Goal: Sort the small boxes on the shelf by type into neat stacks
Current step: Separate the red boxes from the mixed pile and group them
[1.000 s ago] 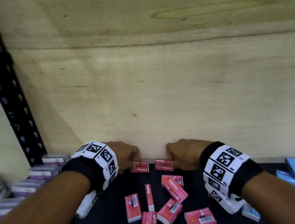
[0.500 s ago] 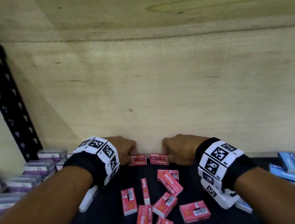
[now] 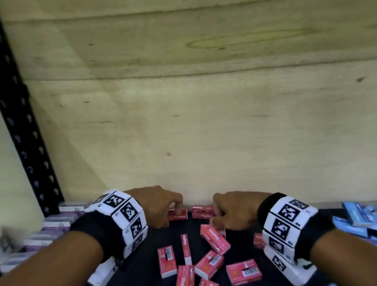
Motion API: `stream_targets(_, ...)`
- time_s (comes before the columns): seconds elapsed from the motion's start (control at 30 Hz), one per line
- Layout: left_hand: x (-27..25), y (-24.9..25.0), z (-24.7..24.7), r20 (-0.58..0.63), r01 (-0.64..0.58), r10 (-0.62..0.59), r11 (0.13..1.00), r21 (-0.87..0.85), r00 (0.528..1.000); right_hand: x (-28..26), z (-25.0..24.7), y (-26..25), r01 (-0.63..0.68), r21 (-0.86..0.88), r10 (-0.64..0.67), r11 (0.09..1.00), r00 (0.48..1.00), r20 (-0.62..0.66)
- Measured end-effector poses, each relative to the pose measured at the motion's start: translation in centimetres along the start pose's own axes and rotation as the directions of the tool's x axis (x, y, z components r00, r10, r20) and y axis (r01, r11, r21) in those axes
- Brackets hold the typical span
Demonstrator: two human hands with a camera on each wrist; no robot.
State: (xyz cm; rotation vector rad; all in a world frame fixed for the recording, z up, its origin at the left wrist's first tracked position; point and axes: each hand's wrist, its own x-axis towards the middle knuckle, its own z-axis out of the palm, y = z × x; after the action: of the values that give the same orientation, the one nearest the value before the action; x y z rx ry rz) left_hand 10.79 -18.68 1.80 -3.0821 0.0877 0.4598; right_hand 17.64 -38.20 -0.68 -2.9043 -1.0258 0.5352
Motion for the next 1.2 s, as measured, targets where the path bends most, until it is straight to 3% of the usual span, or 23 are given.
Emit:
stream_targets(0.1,-0.8,1.0,-0.1,0.067,-0.128,0.129,0.991,-0.026,0.989,-1.0,0.2,-0.5,0.017,-0.015,-0.018,1.000,0.997,-0.071)
stream_targets(0.27,-1.3,2.6,0.2,0.108,-0.182,0.181,0.983,-0.001,0.978,-1.4,0.6,-1.4,0.020,-0.075,-0.017,0.997,0.999,0.040)
stream_targets(0.47,-1.4,3.4,0.5,0.073,-0.161,0.159,0.987,0.023,0.985,-2.0,1.1,-2.3,-0.003,-0.068,0.003,0.998,1.000,-0.005)
stream_targets(0.67,-1.3,2.3,1.2,0.019,-0.115,0.116,0.993,-0.030,0.993,-2.9,0.9,-2.4,0.013,0.016,-0.013,1.000,0.999,0.030)
stream_targets(0.83,-1.1,1.5,1.6,-0.006,-0.019,0.019,0.999,-0.043,1.000,-3.0,-0.3,-1.1,0.017,0.154,-0.010,0.988,0.999,-0.050)
stream_targets(1.03,-0.5,0.6,1.4,-0.029,0.022,-0.023,0.999,-0.030,0.999,-1.9,-1.7,-0.3,0.063,0.036,-0.057,0.997,0.987,-0.152)
stream_targets(1.2,-0.2,0.3,1.7,-0.048,0.033,-0.034,0.999,-0.031,0.998,-0.8,-1.3,-0.7,0.059,0.016,-0.056,0.998,0.989,-0.140)
